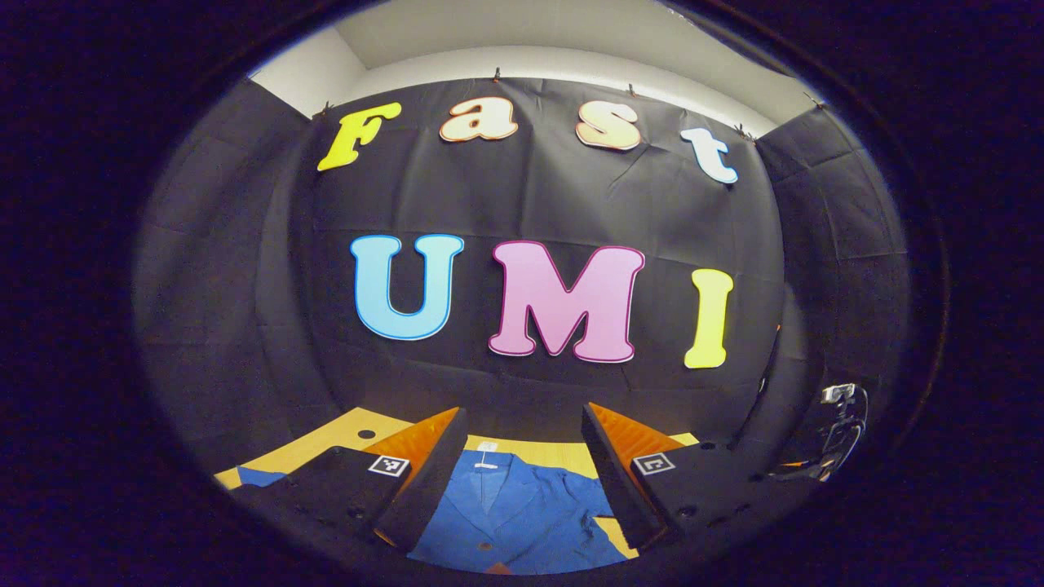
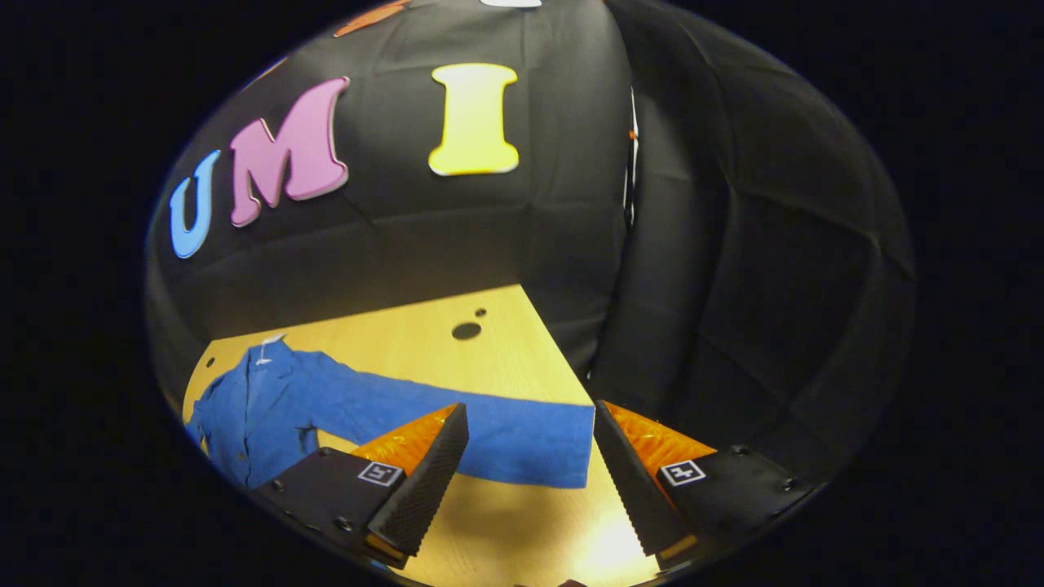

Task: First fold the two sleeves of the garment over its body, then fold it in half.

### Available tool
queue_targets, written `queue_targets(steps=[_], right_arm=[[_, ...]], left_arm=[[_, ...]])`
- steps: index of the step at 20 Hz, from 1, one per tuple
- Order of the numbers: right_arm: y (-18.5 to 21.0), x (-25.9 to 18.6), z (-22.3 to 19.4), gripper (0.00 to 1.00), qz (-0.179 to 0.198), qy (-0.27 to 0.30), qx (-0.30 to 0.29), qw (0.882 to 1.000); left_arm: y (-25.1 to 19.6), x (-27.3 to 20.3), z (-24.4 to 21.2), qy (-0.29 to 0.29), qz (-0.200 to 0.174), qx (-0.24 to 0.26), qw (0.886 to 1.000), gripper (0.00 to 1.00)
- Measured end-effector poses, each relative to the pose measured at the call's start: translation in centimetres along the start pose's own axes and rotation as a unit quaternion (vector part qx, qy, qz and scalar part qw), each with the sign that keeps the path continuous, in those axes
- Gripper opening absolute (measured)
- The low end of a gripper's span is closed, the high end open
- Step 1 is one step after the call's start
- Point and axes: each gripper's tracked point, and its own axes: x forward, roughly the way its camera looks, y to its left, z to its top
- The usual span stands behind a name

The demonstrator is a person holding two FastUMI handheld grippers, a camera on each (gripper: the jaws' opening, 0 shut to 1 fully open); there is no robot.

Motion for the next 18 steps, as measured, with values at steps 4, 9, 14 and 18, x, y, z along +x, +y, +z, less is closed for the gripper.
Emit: queue_targets(steps=[4, 9, 14, 18], right_arm=[[-0.5, 4.2, -4.5, 0.97, -0.006, 0.086, 0.039, 0.996], [-1.4, 6.3, -7.2, 0.97, -0.039, 0.131, 0.053, 0.989], [-1.9, 7.6, -8.1, 0.96, -0.057, 0.148, 0.039, 0.987], [-2.5, 7.7, -7.8, 0.61, -0.061, 0.156, 0.065, 0.984]], left_arm=[[0.4, 0.9, 0.7, -0.005, -0.001, 0.000, 1.000, 0.82], [2.9, 1.0, -0.5, 0.014, 0.013, -0.001, 1.000, 0.82], [4.9, 0.1, -1.6, 0.028, 0.028, -0.011, 0.999, 0.82], [6.1, -0.5, -1.4, 0.027, 0.034, -0.011, 0.999, 0.82]])
